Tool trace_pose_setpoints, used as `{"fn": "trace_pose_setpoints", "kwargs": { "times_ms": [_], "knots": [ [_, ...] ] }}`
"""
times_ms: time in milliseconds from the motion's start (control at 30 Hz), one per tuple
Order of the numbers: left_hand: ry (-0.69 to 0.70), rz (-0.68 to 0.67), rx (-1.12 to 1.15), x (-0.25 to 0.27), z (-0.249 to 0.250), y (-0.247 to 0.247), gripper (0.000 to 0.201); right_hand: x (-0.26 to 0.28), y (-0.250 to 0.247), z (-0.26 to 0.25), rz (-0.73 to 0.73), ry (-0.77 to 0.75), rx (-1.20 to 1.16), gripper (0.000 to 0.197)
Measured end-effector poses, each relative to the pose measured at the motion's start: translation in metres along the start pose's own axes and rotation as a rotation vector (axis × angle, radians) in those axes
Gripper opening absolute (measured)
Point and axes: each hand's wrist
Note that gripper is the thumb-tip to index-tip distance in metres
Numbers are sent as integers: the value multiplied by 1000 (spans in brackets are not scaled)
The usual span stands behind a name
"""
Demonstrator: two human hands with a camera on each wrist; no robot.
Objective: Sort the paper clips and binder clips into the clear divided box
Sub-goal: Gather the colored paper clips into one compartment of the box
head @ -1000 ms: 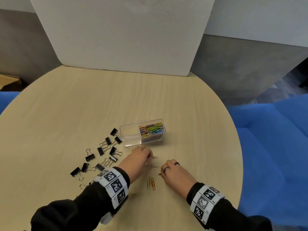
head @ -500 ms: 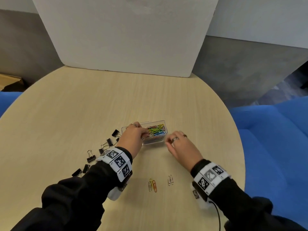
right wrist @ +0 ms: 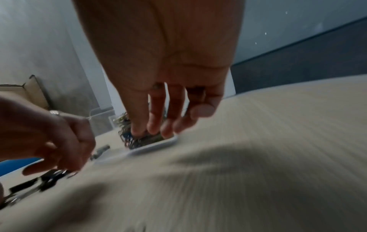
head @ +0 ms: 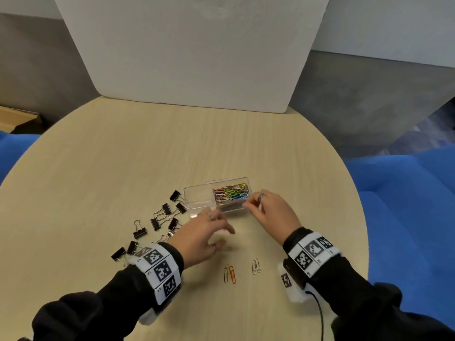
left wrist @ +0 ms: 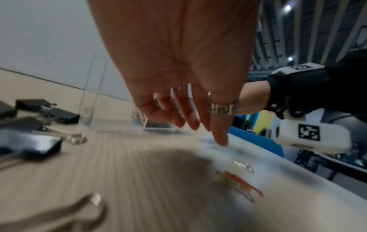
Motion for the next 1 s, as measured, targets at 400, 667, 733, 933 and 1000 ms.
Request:
{"fn": "trace_pose_setpoints", "kwargs": {
  "times_ms": [400, 667, 733, 933, 1000],
  "knots": [
    [124, -417, -129, -4, 8, 34, 43, 66, 34, 19, -336, 284, -5, 38],
    [174, -453, -191, -4, 8, 42, 29, 79, 44, 16, -182, 266, -170, 13],
    [179, -464, -223, -3, 10, 43, 30, 80, 46, 18, -169, 252, -147, 13],
    [147, -527, -373, -4, 14, 48, 33, 84, 50, 20, -195, 203, -64, 18],
    [131, -543, -404, -6, 18, 48, 32, 86, 50, 20, -215, 177, -35, 18]
  ]
}}
Point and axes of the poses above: each hand's wrist, its own x-axis away from the middle knuckle, its own y-axis out of the palm, z = x × y, and after that the axes turned 6 degrees about -x, right-handed
